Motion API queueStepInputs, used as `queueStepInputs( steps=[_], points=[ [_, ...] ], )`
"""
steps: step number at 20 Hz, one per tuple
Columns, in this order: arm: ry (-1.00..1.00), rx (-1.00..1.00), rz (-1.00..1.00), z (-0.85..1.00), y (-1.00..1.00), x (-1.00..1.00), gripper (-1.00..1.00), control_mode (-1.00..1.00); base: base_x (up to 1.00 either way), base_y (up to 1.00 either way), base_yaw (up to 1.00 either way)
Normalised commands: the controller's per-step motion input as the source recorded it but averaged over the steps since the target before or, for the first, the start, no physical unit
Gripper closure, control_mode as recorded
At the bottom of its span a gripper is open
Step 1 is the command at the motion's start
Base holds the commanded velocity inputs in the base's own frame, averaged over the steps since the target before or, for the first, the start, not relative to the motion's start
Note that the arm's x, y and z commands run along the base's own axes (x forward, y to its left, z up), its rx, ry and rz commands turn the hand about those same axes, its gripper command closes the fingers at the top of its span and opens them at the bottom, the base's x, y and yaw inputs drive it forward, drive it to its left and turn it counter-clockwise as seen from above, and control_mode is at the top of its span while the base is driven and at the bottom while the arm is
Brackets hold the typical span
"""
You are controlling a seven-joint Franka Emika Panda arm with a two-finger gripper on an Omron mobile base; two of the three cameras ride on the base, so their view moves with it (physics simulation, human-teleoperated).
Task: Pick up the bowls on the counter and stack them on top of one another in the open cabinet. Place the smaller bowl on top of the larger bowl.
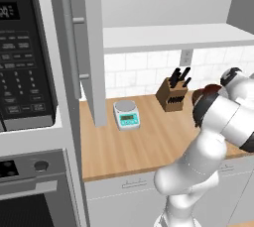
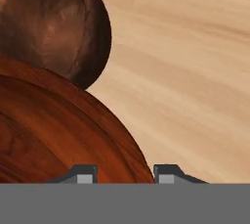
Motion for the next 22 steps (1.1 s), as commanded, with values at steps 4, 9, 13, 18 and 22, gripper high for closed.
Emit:
queueStepInputs(
  steps=[4, 9, 13, 18, 22],
  points=[
    [0.01, 0.03, -0.38, -0.02, -0.45, 0.72, 1.0, -1.0, 0.0, 0.0, 0.0],
    [0.04, 0.0, -0.13, -0.06, -0.18, 0.24, 1.0, -1.0, 0.0, 0.0, 0.0],
    [0.14, 0.0, -0.05, -0.21, -0.17, 0.33, 1.0, -1.0, 0.0, 0.0, 0.0],
    [0.1, 0.0, -0.1, -0.07, -0.07, 0.55, 1.0, -1.0, 0.0, 0.0, 0.0],
    [0.07, 0.0, -0.1, -0.03, -0.16, 0.53, 1.0, -1.0, 0.0, 0.0, 0.0]
  ],
)
